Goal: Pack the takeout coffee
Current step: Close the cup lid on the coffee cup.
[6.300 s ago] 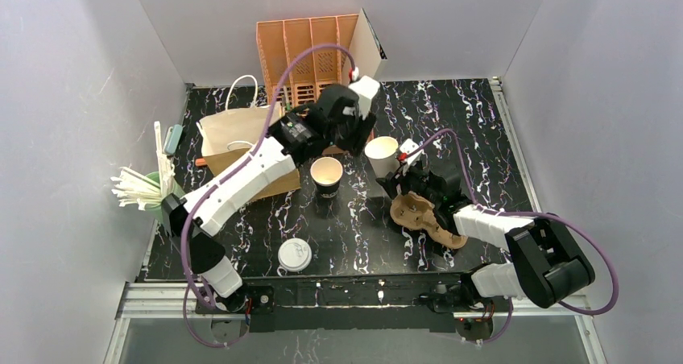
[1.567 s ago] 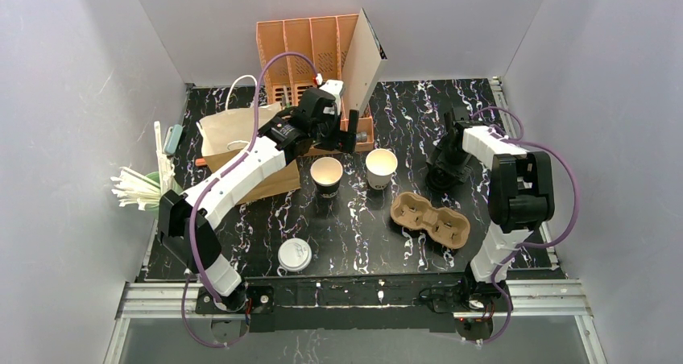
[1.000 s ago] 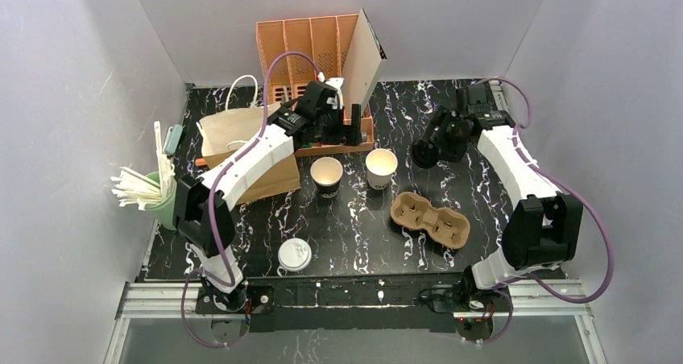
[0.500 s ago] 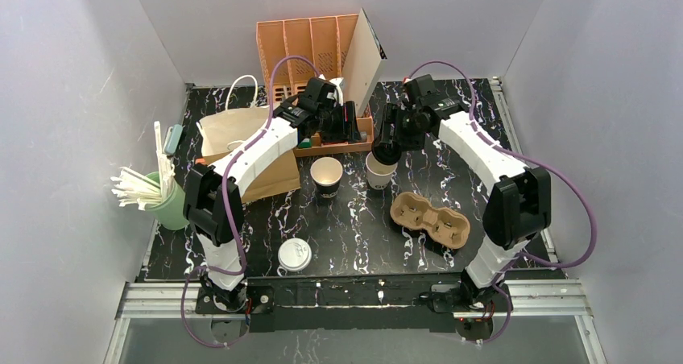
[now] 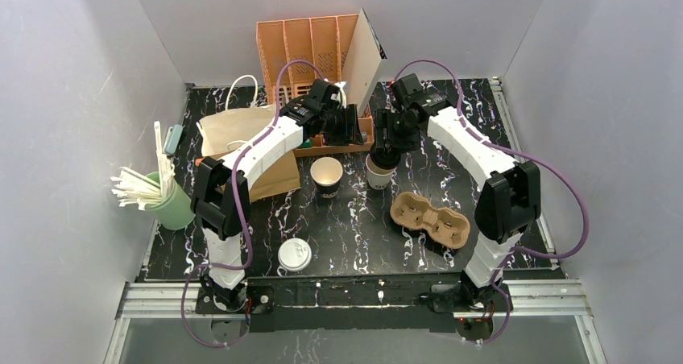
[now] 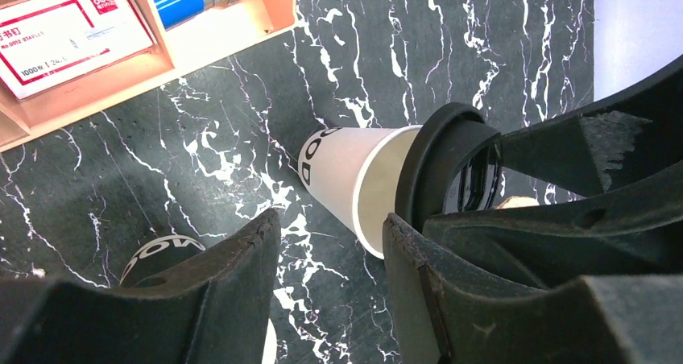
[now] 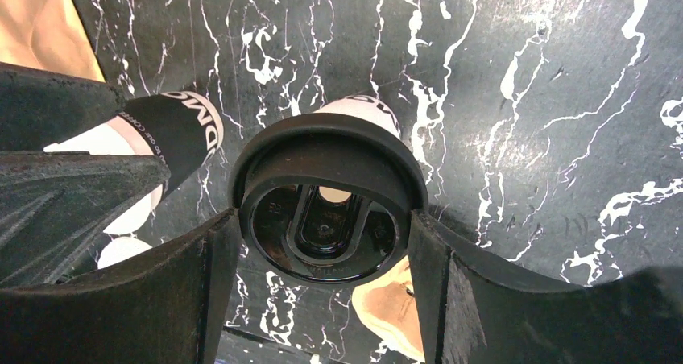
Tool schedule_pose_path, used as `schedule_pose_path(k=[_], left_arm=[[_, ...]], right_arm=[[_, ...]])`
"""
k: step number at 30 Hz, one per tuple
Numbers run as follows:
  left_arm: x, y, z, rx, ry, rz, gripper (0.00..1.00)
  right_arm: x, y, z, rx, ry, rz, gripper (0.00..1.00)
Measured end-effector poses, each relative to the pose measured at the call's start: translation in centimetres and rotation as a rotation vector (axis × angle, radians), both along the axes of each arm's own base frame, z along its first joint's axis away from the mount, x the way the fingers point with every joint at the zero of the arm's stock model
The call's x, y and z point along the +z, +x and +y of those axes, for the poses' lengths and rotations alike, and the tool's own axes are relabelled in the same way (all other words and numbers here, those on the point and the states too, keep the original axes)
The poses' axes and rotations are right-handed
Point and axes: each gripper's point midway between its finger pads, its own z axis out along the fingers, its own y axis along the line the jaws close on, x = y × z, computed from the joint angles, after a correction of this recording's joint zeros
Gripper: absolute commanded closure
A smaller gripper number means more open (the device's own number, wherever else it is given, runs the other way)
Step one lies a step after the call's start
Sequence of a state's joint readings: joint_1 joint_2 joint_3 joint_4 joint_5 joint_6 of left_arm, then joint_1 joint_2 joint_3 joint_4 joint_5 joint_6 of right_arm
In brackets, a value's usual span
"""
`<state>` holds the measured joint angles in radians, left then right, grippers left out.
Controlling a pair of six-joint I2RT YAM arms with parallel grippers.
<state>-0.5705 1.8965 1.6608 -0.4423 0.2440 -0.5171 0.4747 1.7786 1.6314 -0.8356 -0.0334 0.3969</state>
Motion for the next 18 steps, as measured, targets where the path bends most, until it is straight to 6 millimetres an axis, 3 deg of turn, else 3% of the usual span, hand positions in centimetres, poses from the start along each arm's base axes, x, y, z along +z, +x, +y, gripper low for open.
schedule_pose_path(k=[13, 18], left_arm=[[-0.1, 0.2, 0.5, 0.013, -0.001, 0.011, 0.54], [-0.1, 0.2, 0.5, 0.015, -0.004, 0.015, 0.54]], right_arm=[[-0.9, -0.9, 0.9, 0.041, -0.042, 0.043, 0.26], [-1.6, -0.7, 1.3, 0.049, -0.059, 0.053, 0.18]])
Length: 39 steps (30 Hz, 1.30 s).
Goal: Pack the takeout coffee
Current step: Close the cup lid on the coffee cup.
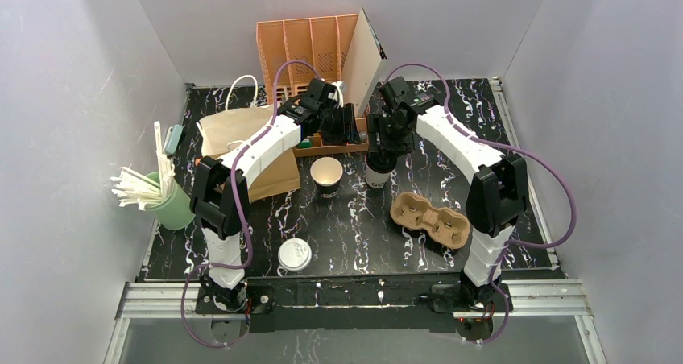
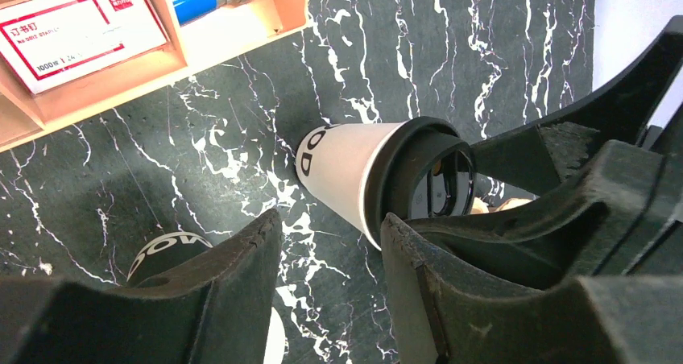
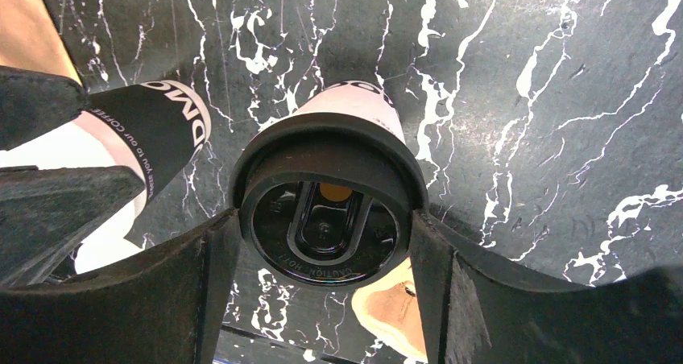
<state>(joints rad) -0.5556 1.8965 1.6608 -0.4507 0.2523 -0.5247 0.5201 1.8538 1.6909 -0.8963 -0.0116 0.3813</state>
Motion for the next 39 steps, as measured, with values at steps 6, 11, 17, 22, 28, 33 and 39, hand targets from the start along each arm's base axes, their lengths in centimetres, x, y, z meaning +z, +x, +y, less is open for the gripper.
schedule_pose_path(k=[6, 11, 17, 22, 28, 33, 39], left_arm=[[0.0, -0.1, 0.0, -0.009, -0.010, 0.009, 0.53], [0.0, -0.2, -0.1, -0.014, -0.014, 0.014, 0.53], [-0.7, -0.3, -0.3, -0.020, -0.013, 0.034, 0.61], [-1.3, -0.6, -0.6, -0.029, -0.024, 0.065, 0.64], [-1.7, -1.1, -1.0, -0.040, -0.042, 0.099, 0.65], [-1.9, -1.7, -1.3, -0.051, -0.060, 0.127, 0.66], [-2.3, -2.3, -1.4, -0.064, -0.072, 0.157, 0.69]], right_arm=[[-0.3, 0.1, 0.0, 0.008, -0.021, -0.004, 0.05], [0.3, 0.2, 0.0, 0.013, -0.018, -0.011, 0.02], [1.9, 0.8, 0.6, 0.018, 0.013, -0.043, 0.08], [2.7, 0.9, 0.3, -0.010, 0.058, -0.039, 0.38], [2.4, 0.4, -4.1, -0.146, 0.186, 0.011, 0.43], [2.1, 0.1, -4.8, -0.161, 0.263, 0.035, 0.40], [2.5, -0.1, -3.6, -0.104, 0.298, 0.028, 0.41]])
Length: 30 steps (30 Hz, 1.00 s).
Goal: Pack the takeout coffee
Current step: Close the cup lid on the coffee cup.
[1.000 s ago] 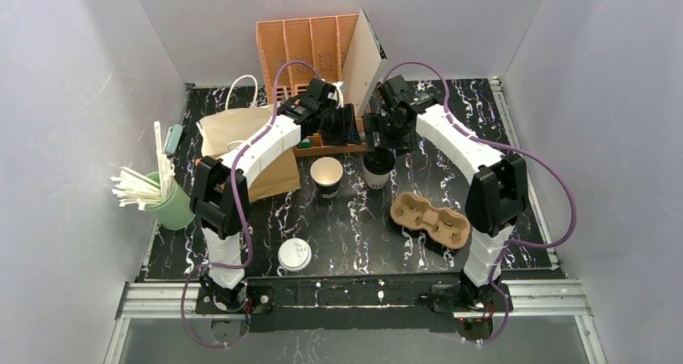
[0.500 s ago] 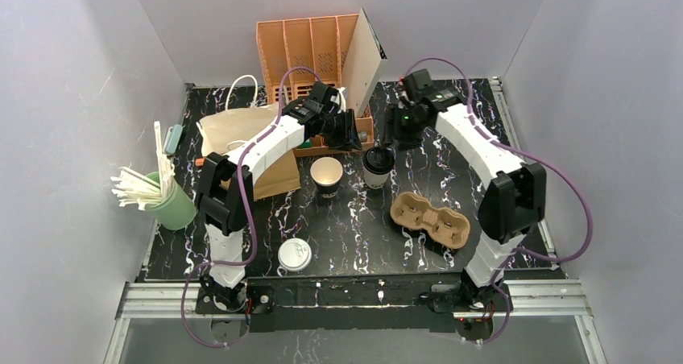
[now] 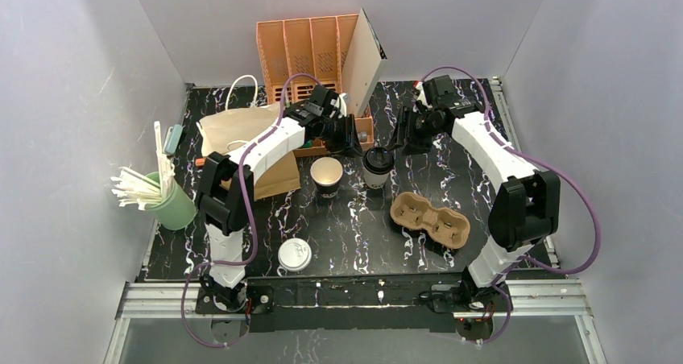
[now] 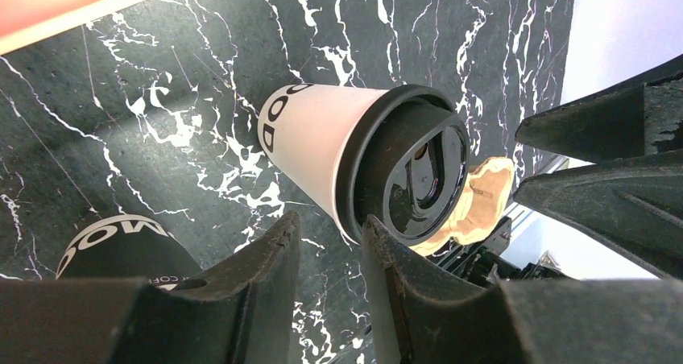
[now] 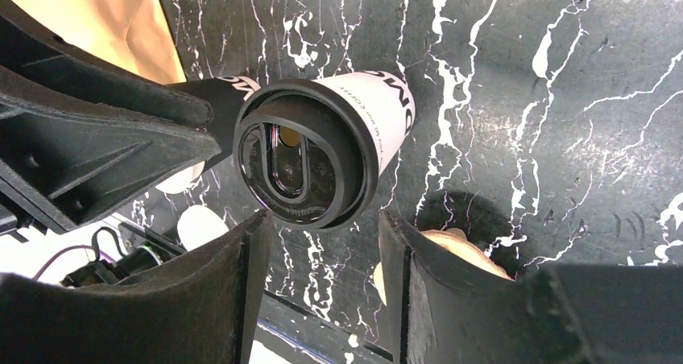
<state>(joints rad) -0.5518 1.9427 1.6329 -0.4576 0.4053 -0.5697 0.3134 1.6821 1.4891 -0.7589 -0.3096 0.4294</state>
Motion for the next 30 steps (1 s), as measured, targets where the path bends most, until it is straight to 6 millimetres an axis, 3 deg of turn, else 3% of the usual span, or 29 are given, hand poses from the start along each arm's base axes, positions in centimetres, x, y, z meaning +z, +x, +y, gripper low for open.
schedule_pose_path(k=[11, 23, 28, 30], left_arm=[[-1.3, -0.5, -0.4, -0.016, -0.007, 0.050, 0.67], [-1.3, -0.5, -0.5, -0.024, -0.019, 0.055, 0.72], [-1.3, -0.5, -0.5, -0.023, -0.019, 0.055, 0.74], [-1.3, -0.5, -0.5, -0.023, -0.019, 0.056, 0.75]], right_arm=[[-0.1, -0.5, 1.6, 0.069, -0.023, -0.022, 0.43], [-1.4, -0.6, 3.1, 0.113, -0.056, -0.005, 0.46], [-1.5, -0.7, 3.1, 0.113, -0.064, -0.005, 0.42], [-1.5, -0.7, 3.1, 0.113, -0.066, -0.005, 0.35]])
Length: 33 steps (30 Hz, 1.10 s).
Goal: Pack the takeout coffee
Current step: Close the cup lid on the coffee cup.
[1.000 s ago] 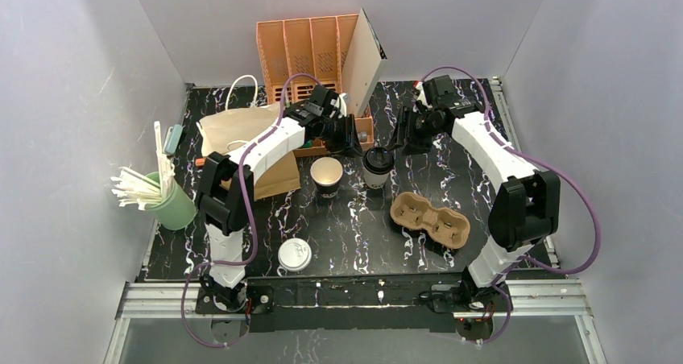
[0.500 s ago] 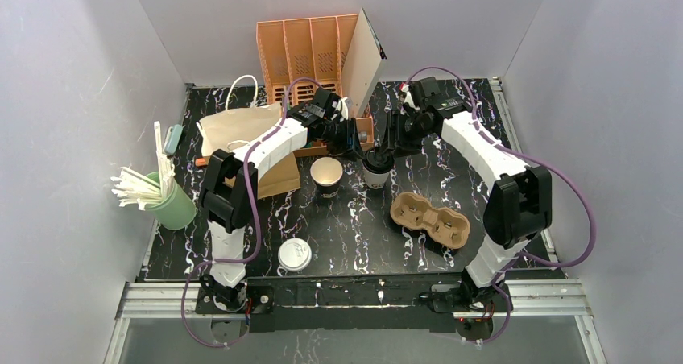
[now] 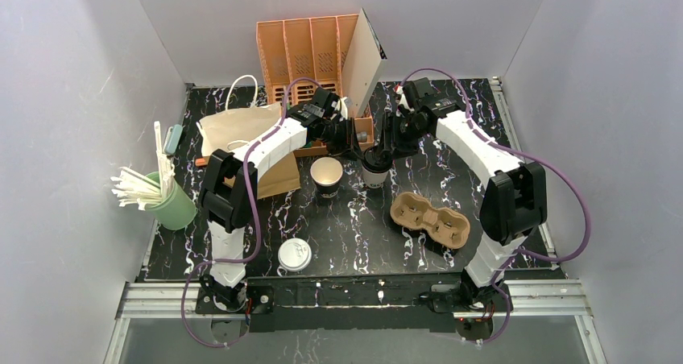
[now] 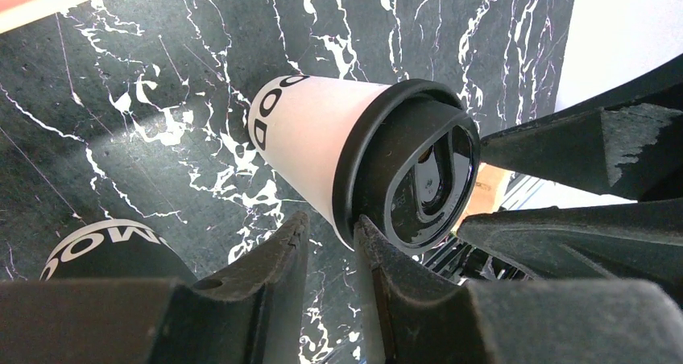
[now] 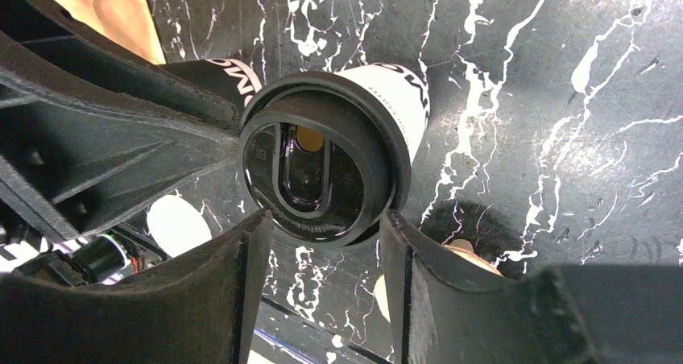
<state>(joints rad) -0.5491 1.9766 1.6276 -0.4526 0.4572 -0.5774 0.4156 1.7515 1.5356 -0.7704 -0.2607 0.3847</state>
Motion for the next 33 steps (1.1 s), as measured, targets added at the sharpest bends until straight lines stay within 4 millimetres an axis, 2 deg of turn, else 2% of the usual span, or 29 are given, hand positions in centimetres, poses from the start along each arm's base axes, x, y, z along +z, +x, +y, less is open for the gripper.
schedule_pose_path(k=[2, 4, 9, 17, 21, 30, 33], left_arm=[[0.0, 0.0, 0.0, -0.001, 0.000, 0.001, 0.76], [0.0, 0.0, 0.0, -0.001, 0.000, 0.001, 0.76], [0.0, -0.1, 0.0, -0.003, -0.002, 0.002, 0.75], [0.0, -0.1, 0.0, -0.003, -0.002, 0.003, 0.72], [0.2, 0.0, -0.1, -0.002, -0.003, 0.001, 0.72], [0.6, 0.2, -0.2, -0.002, -0.009, -0.010, 0.72], [0.6, 0.2, -0.2, -0.002, -0.009, -0.010, 0.72]], right_arm=[[-0.2, -0.1, -0.1, 0.000, -0.008, 0.007, 0.26], [-0.5, -0.3, -0.2, 0.005, -0.026, 0.015, 0.22], [-0.6, -0.5, 0.1, 0.030, -0.075, 0.001, 0.20], [1.0, 0.0, 1.3, 0.080, -0.154, -0.094, 0.13], [0.9, 0.1, 1.7, 0.102, -0.193, -0.116, 0.13], [-0.8, 0.5, 1.6, 0.137, -0.294, -0.124, 0.13], [-0.9, 0.5, 1.5, 0.141, -0.314, -0.132, 0.16]])
